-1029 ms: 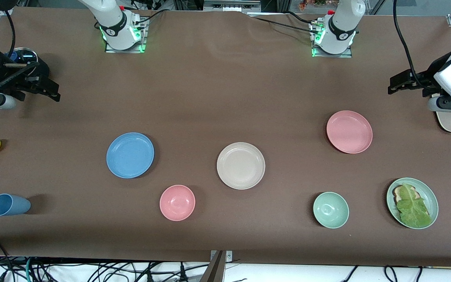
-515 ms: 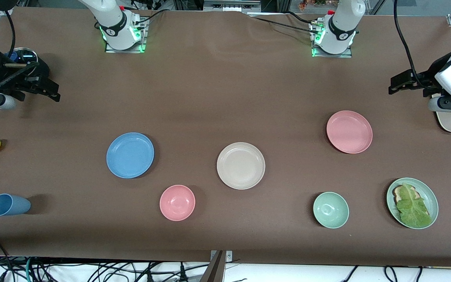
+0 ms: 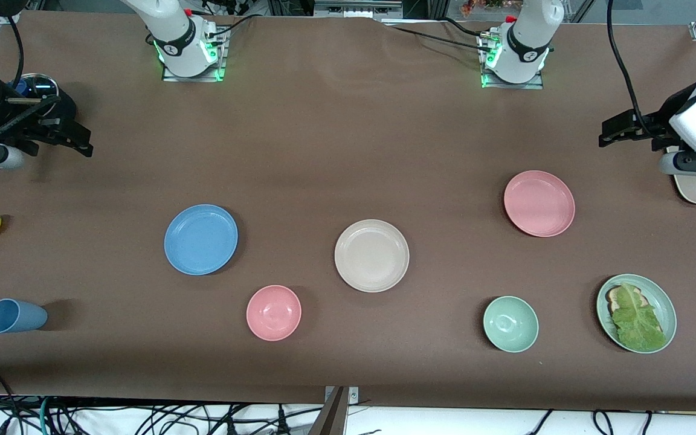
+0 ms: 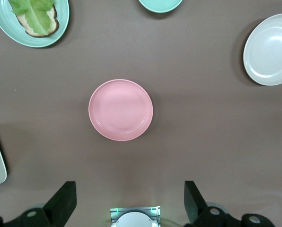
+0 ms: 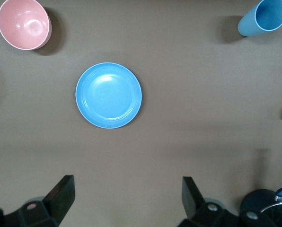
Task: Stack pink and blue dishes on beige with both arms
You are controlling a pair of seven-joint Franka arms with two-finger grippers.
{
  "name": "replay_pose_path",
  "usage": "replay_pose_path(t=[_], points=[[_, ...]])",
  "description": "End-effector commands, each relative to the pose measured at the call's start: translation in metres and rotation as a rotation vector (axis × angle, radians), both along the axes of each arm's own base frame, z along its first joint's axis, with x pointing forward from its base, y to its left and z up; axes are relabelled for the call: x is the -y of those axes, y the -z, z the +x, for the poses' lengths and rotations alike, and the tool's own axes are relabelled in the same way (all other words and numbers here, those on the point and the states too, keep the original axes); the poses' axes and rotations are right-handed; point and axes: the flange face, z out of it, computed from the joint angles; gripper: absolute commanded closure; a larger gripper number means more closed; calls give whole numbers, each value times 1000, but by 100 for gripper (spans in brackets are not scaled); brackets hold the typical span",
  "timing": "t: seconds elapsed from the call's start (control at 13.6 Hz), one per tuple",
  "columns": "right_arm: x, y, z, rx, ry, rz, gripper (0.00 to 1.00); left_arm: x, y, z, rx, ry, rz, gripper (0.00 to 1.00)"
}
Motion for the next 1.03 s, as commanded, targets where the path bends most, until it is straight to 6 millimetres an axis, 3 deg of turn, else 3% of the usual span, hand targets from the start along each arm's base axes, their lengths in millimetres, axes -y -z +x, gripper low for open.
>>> replay_pose_path(t=[0.0,0.15,0.44,0.88,0.96], points=[[-1,-6,1,10,13,6,0,-7,23,12,-39,0,-22,0],[-1,-6,1,10,13,6,0,-7,44,22,-62,0,-23,0],[-1,-6,1,10,13,6,0,-7,114,51,-133,-10,-26,0],[-1,-6,1,9,13,5,0,-8,172,70,-170,-21,-24,0],[-1,-6,1,9,11,5,0,-7,174,73,-161,-20,-23,0]])
